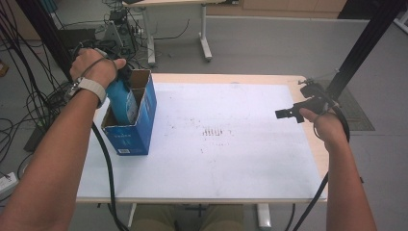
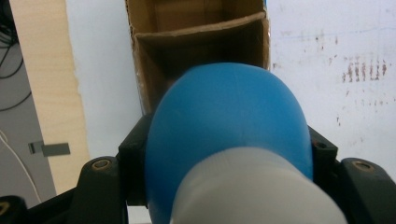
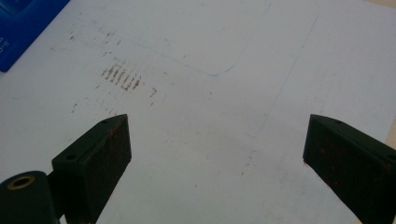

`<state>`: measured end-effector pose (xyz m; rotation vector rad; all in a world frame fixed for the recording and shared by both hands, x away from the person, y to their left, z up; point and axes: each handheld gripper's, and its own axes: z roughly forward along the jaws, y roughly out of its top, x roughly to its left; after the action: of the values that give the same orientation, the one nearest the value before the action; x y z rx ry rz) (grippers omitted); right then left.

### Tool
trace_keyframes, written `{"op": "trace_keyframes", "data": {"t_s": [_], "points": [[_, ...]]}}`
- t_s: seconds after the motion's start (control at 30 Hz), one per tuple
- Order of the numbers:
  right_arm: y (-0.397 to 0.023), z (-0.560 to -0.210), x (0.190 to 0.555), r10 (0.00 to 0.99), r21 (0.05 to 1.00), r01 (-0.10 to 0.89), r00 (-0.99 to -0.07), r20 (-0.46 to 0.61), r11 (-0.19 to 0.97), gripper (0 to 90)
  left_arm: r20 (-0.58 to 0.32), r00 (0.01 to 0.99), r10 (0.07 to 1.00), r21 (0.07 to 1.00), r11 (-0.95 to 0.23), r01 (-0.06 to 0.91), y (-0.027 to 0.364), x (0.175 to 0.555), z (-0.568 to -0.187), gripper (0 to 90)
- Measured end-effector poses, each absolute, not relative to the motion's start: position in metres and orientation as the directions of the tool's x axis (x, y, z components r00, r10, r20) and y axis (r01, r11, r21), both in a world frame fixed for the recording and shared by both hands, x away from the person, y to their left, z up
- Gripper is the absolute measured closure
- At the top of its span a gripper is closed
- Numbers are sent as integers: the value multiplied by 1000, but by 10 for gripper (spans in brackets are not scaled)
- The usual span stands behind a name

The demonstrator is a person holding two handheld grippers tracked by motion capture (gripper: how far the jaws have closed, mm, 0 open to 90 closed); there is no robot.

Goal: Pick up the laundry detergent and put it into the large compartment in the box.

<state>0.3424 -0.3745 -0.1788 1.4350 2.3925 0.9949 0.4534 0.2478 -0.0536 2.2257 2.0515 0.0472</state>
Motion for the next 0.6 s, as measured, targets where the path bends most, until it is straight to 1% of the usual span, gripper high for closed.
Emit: {"op": "trace_keyframes", "data": {"t_s": [0.6], "points": [[-373, -181, 343, 837, 621, 720, -516, 180, 310, 77, -49, 90, 995, 118, -84, 989, 248, 453, -82, 377]]}}
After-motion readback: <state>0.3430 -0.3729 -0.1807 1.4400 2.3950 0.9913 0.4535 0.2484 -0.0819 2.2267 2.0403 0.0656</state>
